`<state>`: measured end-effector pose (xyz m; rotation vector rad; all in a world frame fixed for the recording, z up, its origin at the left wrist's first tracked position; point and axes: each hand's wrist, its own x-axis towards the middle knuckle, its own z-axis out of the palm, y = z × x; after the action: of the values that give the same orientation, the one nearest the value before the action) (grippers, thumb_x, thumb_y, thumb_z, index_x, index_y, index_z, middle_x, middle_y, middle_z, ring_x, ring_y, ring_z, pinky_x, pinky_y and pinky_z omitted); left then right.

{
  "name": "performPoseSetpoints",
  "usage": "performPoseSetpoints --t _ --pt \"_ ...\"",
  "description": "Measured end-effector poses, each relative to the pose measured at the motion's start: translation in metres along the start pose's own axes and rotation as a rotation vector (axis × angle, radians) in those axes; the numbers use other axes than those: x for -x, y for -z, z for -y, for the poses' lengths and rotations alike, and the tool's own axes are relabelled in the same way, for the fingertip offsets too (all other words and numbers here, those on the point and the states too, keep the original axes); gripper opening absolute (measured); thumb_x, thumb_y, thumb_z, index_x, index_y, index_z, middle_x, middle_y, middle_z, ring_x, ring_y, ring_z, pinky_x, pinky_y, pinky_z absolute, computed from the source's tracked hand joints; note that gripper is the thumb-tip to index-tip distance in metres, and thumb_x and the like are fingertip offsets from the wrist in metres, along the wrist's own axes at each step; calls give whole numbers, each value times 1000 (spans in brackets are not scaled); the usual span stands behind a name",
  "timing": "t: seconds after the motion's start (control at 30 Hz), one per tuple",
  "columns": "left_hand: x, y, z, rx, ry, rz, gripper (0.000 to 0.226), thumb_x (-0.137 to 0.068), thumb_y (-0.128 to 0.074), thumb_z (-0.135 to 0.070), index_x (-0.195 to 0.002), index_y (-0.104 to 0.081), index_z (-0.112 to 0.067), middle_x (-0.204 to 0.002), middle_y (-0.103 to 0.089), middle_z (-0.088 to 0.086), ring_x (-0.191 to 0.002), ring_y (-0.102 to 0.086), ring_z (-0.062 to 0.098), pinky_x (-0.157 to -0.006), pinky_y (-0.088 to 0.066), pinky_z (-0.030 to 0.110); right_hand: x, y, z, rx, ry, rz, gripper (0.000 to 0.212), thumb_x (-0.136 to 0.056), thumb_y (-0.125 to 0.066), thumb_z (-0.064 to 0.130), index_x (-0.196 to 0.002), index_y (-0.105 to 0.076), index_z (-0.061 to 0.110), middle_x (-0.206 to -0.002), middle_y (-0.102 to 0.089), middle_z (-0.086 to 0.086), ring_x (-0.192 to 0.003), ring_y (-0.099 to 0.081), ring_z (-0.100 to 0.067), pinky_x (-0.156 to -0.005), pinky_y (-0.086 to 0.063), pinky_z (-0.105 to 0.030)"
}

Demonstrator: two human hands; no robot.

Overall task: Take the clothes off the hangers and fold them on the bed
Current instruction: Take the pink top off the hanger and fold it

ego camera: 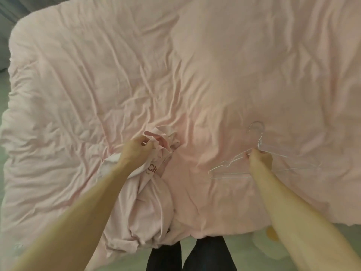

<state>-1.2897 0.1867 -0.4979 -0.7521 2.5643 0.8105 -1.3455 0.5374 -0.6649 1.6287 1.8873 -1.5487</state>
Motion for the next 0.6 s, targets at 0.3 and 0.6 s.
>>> performPoseSetpoints --t 0.3,0.6 --pt "4 -3 23 35 16 -27 20 -95 -54 -25 -83 -67 -15 -74 -64 -3 -69 -56 12 -61 -41 26 9 -3 6 150 59 -116 34 -91 -55 31 -103 -76 7 -94 -73 -13 -97 -68 -36 -85 -55 -42" --pt "19 25 51 95 73 -41 19 -95 -51 -24 -89 -67 -17 -80 -66 -2 -71 -57 7 -59 -36 22 41 2 18 327 -19 -86 54 -85 -66 30 -128 -54 1 -125 -61 -19 -115 -61 -39 -94 -50 -45"
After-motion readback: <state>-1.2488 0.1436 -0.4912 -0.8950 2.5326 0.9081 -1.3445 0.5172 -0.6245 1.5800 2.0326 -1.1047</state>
